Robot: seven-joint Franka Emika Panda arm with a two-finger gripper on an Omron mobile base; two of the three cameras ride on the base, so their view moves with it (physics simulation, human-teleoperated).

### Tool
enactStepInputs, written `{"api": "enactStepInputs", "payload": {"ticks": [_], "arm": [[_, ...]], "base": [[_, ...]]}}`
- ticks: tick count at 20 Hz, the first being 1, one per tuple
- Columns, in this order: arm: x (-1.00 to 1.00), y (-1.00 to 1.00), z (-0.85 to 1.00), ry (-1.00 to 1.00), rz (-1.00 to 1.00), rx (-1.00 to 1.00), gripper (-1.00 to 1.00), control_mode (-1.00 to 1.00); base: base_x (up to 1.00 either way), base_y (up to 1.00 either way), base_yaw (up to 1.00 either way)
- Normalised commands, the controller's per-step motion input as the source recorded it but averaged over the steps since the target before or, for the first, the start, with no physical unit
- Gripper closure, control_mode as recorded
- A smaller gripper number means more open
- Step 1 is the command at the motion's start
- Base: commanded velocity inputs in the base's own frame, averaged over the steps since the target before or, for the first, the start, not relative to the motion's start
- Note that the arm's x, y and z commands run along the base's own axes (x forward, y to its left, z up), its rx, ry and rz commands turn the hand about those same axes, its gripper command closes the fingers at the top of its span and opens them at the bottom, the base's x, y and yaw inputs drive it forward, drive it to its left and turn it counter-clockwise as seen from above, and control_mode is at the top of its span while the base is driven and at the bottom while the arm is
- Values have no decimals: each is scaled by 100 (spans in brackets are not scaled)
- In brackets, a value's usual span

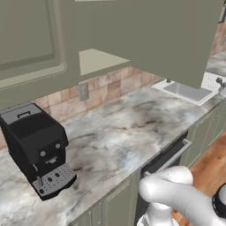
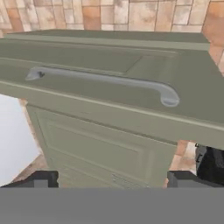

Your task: Open the cabinet and move the ladle to the pot. Then close the cabinet.

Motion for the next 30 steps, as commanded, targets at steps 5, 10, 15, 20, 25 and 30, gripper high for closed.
{"api": "enactStepInputs", "payload": {"ticks": [5,10,15,20,25,30], "arm": [[41,-7,0,-7,29,0,-100,-100],[20,5,0,-10,15,-4,-100,-100],[14,6,-1,-10,0,-2,-100,-100],[8,20,-11,-8,0,0,-100,-100],[4,35,-16,-7,0,1,-100,-100],[8,-12,0,9,0,29,-100,-100]], "base": [[0,0,0],[0,0,0],[0,0,0],[0,0,0],[0,0,0],[0,0,0]]}}
